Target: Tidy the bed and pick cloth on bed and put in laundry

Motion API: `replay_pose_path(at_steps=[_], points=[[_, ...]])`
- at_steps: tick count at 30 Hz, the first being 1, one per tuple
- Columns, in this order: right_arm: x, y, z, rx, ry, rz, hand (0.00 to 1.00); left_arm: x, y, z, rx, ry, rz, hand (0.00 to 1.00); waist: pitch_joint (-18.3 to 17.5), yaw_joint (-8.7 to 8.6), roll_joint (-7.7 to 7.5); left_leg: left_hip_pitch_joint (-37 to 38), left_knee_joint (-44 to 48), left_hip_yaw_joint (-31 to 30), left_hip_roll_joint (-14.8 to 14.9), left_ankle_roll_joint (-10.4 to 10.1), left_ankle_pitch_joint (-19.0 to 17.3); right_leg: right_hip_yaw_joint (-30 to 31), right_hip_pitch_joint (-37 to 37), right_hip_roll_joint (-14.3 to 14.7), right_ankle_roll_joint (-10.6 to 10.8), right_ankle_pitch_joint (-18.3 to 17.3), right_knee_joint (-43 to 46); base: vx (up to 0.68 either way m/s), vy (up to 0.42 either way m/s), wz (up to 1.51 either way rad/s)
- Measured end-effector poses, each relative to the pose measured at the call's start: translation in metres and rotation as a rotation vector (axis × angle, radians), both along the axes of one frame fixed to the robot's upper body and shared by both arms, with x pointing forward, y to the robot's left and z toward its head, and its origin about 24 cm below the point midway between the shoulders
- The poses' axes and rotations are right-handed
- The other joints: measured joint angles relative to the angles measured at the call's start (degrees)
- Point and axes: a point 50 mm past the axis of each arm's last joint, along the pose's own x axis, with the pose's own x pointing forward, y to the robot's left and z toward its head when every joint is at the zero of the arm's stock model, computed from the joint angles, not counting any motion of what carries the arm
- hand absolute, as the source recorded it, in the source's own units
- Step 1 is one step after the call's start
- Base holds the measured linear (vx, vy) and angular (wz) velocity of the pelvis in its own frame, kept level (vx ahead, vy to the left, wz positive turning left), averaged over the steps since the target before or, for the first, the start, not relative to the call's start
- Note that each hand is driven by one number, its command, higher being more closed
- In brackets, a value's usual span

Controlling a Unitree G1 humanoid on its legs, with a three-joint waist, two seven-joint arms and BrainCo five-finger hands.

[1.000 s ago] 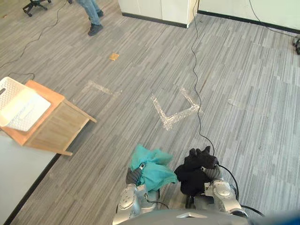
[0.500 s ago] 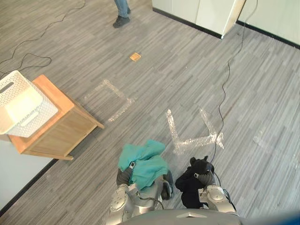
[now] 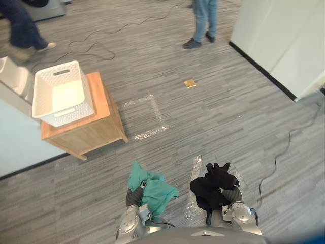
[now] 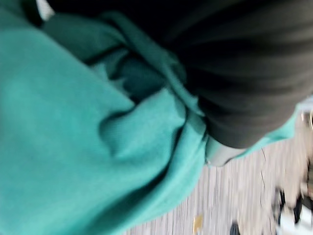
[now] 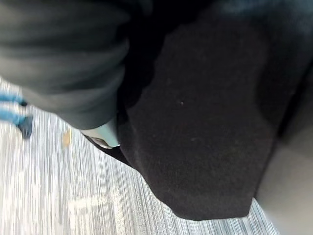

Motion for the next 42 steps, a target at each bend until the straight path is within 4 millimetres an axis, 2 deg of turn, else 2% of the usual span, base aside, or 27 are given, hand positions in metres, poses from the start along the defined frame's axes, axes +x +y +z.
replay_pose_path(at_steps=[1, 3, 5, 7, 8, 10, 11, 12, 14, 16, 18, 19, 20, 23, 25, 26, 27, 28, 30, 31, 32, 34, 35, 36, 39, 41, 42], points=[[0.01, -0.014, 0.006, -0.027, -0.022, -0.001, 1.0, -0.008, -0.003, -0.005, -0.02, 0.038, 0.014, 1.0, 0.2, 0.13, 2.39, 0.7, 1.1, -0.5, 3.9, -1.9, -0.4, -2.9, 0.2, 2.9, -1.5, -0.1, 4.5, 0.39, -0.461, 0.37], [0.019, -0.037, 0.02, -0.074, -0.065, -0.019, 1.0, -0.008, -0.002, -0.004, -0.023, 0.03, 0.015, 1.0, 0.1, -0.06, 2.71, 0.7, 2.5, -0.2, 4.9, -3.2, 2.7, -4.2, -1.4, 2.7, -3.5, -5.0, 11.5, 0.38, -0.451, 0.44], [0.029, -0.049, 0.057, -0.052, -0.267, 0.022, 1.0, -0.007, 0.002, 0.0, -0.018, 0.003, 0.017, 1.0, -0.2, -1.02, 2.54, -2.0, 9.3, 0.3, 7.3, -3.3, 6.7, -8.3, 0.0, 4.0, -6.1, -9.9, 14.9, 0.43, -0.489, 0.64], [0.03, -0.038, 0.062, -0.022, -0.326, 0.02, 1.0, -0.005, 0.004, 0.003, -0.02, -0.018, 0.035, 1.0, -0.7, -1.52, 2.16, -7.0, 17.4, 0.7, 8.7, -2.4, 10.3, -10.3, 2.5, 5.6, -6.7, -10.1, 11.5, 0.26, -0.324, 0.45], [0.022, -0.019, 0.058, 0.071, -0.326, 0.007, 1.0, -0.002, 0.006, 0.009, -0.032, -0.05, 0.051, 1.0, -0.3, -1.18, 1.9, -12.5, 28.8, 4.5, 12.0, -1.2, 14.8, -12.1, 8.0, 8.4, -8.4, -8.9, 5.5, 0.29, -0.333, 0.32], [0.01, -0.001, 0.048, 0.155, -0.284, 0.0, 1.0, -0.002, 0.004, 0.009, -0.04, -0.055, 0.039, 1.0, -0.2, 0.33, 1.86, -16.3, 40.8, 9.8, 13.4, -1.1, 13.1, -12.2, 13.6, 10.8, -11.2, -9.2, 1.4, 0.27, -0.249, 0.01], [0.009, 0.0, 0.047, 0.162, -0.279, -0.002, 1.0, -0.002, 0.004, 0.009, -0.041, -0.054, 0.037, 1.0, -0.2, 0.4, 1.71, -16.8, 41.9, 10.0, 13.2, -1.3, 12.7, -12.2, 14.0, 11.0, -11.6, -9.2, 1.2, 0.27, -0.193, -0.13], [0.005, 0.012, 0.04, 0.202, -0.24, 0.016, 1.0, -0.002, 0.001, 0.01, -0.044, -0.059, 0.019, 1.0, 0.1, 0.41, 1.56, -20.3, 46.0, 12.0, 10.5, -1.6, 11.0, -12.0, 16.3, 11.7, -13.1, -10.0, -0.1, 0.31, -0.168, -0.09], [0.007, 0.015, 0.036, 0.211, -0.214, 0.019, 1.0, 0.002, -0.002, 0.013, -0.051, -0.081, 0.001, 1.0, 0.6, 0.19, 2.21, -24.0, 44.5, 14.3, 7.3, -1.5, 10.3, -11.7, 18.7, 11.9, -13.1, -10.6, -1.4, 0.25, -0.056, -0.11], [0.007, 0.014, 0.033, 0.207, -0.191, 0.016, 1.0, 0.004, -0.001, 0.016, -0.055, -0.097, -0.006, 1.0, 1.1, 0.5, 2.3, -27.5, 40.0, 17.3, 5.0, -1.2, 6.7, -11.3, 21.0, 11.3, -12.7, -11.3, -2.6, 0.29, 0.048, -0.14], [0.006, 0.012, 0.033, 0.184, -0.185, 0.011, 1.0, 0.005, -0.002, 0.016, -0.057, -0.102, -0.007, 1.0, 1.1, 1.36, 1.91, -28.3, 26.2, 20.0, 2.5, -1.0, 6.7, -11.5, 22.6, 9.4, -10.9, -12.7, -3.3, 0.29, 0.115, 0.04], [0.005, 0.01, 0.032, 0.169, -0.178, 0.004, 1.0, 0.008, -0.003, 0.018, -0.058, -0.113, -0.011, 1.0, 1.0, 1.45, 1.99, -28.1, 15.5, 20.9, 1.6, -0.1, 10.6, -12.0, 23.9, 8.7, -9.4, -13.2, -3.4, 0.35, 0.163, 0.2], [0.005, 0.009, 0.03, 0.164, -0.166, -0.003, 1.0, 0.007, -0.002, 0.017, -0.057, -0.105, -0.007, 1.0, 1.2, 1.88, 1.48, -26.9, 11.8, 22.4, 0.5, 3.9, 15.1, -12.2, 25.0, 7.5, -8.3, -14.1, -3.2, 0.4, 0.186, 0.21], [0.007, 0.012, 0.03, 0.129, -0.157, 0.012, 1.0, 0.017, -0.001, 0.021, -0.047, -0.13, -0.01, 1.0, 1.6, 2.24, -1.45, -25.3, 8.0, 23.1, -4.7, 5.2, 17.1, -12.1, 27.0, 3.9, -6.5, -13.0, -6.1, 0.39, 0.165, 0.57], [0.019, 0.018, 0.034, 0.131, -0.181, 0.03, 1.0, 0.021, 0.001, 0.024, -0.037, -0.141, -0.011, 1.0, 2.9, 2.44, -2.14, -30.3, 17.9, 26.9, -4.0, 4.3, 14.6, -11.9, 30.3, 2.6, -5.7, -11.2, -7.5, 0.29, 0.165, 0.59], [0.014, 0.018, 0.032, 0.122, -0.171, 0.033, 1.0, 0.016, 0.0, 0.022, -0.038, -0.126, -0.017, 1.0, 2.0, 2.93, -0.62, -28.3, 10.2, 26.9, -2.8, 3.9, 17.4, -11.9, 31.9, 3.6, -5.5, -11.3, -7.5, 0.21, 0.147, 0.34], [0.014, 0.018, 0.031, 0.11, -0.164, 0.044, 1.0, 0.015, -0.002, 0.022, -0.041, -0.127, -0.017, 1.0, 1.6, 2.95, -0.63, -27.7, 9.5, 27.3, -2.8, 7.6, 15.4, -11.8, 32.7, 3.8, -5.4, -12.1, -7.3, 0.23, 0.154, 0.14], [0.014, 0.019, 0.029, 0.099, -0.15, 0.062, 1.0, 0.011, 0.001, 0.02, -0.021, -0.107, -0.008, 1.0, 0.8, 3.01, -2.48, -25.1, 7.1, 28.5, -5.9, 7.5, 13.7, -11.8, 32.3, 0.8, -4.5, -14.9, -2.5, 0.21, 0.128, 0.07], [0.011, 0.019, 0.026, 0.096, -0.135, 0.065, 1.0, 0.01, -0.004, 0.02, -0.017, -0.098, -0.025, 1.0, 0.3, 2.81, -2.62, -22.4, 2.9, 28.6, -7.8, 7.4, 13.8, -10.6, 27.2, -1.4, -3.8, -15.1, 8.7, 0.28, 0.184, 0.07], [0.011, 0.015, 0.027, 0.09, -0.137, 0.047, 1.0, 0.011, -0.002, 0.022, -0.005, -0.106, -0.032, 1.0, 0.3, 2.12, -2.58, -20.1, 0.6, 28.3, -9.1, 7.6, 13.7, -8.3, 22.1, -3.2, -1.3, -13.4, 21.0, 0.34, 0.241, 0.24], [0.01, 0.016, 0.026, 0.089, -0.133, 0.041, 1.0, 0.013, -0.002, 0.023, 0.009, -0.109, -0.044, 1.0, 0.6, 1.32, -3.62, -17.4, -0.8, 27.3, -10.8, 7.9, 13.5, -4.8, 17.0, -4.5, 0.9, -8.5, 33.7, 0.29, 0.183, 0.38], [0.002, 0.019, 0.023, 0.095, -0.11, 0.038, 1.0, 0.013, 0.004, 0.023, 0.048, -0.1, -0.074, 1.0, 0.3, -0.55, -4.57, -13.7, -1.8, 24.7, -12.3, 8.8, 12.5, -2.9, 11.0, -5.3, 0.6, -7.6, 48.3, 0.34, 0.135, 0.68], [-0.003, 0.018, 0.023, 0.093, -0.106, 0.033, 1.0, 0.014, 0.005, 0.023, 0.055, -0.103, -0.078, 1.0, 0.2, -1.39, -4.29, -11.6, -2.6, 22.4, -12.5, 8.6, 12.0, -4.9, 8.6, -5.6, -1.8, -9.3, 51.4, 0.37, 0.112, 0.76], [-0.004, 0.018, 0.023, 0.092, -0.108, 0.029, 1.0, 0.016, 0.006, 0.024, 0.058, -0.107, -0.078, 1.0, 0.2, -1.63, -4.17, -10.5, -3.2, 21.4, -12.5, 8.7, 12.0, -6.2, 7.2, -5.8, -3.5, -10.4, 51.3, 0.38, 0.088, 0.72], [-0.004, 0.017, 0.028, 0.092, -0.133, 0.022, 1.0, 0.025, 0.007, 0.032, 0.068, -0.151, -0.084, 1.0, 0.2, -2.96, -4.06, -8.0, -4.4, 16.9, -12.3, 8.8, 12.2, -10.5, 2.1, -5.6, -4.4, -16.6, 41.4, 0.36, 0.017, 0.75], [-0.002, 0.018, 0.029, 0.092, -0.142, 0.024, 1.0, 0.027, 0.007, 0.032, 0.066, -0.155, -0.082, 1.0, 0.6, -3.1, -3.05, -6.1, -4.7, 15.6, -11.0, 7.5, 11.5, -10.3, 1.3, -2.9, -4.8, -17.3, 29.1, 0.43, -0.063, 0.57], [0.004, 0.018, 0.032, 0.092, -0.157, 0.03, 1.0, 0.03, 0.006, 0.033, 0.063, -0.164, -0.082, 1.0, 0.7, -3.05, -1.86, -4.9, -4.8, 15.1, -9.4, 6.2, 10.7, -9.9, 1.3, -0.3, -4.2, -15.5, 18.9, 0.37, -0.079, 0.29]])
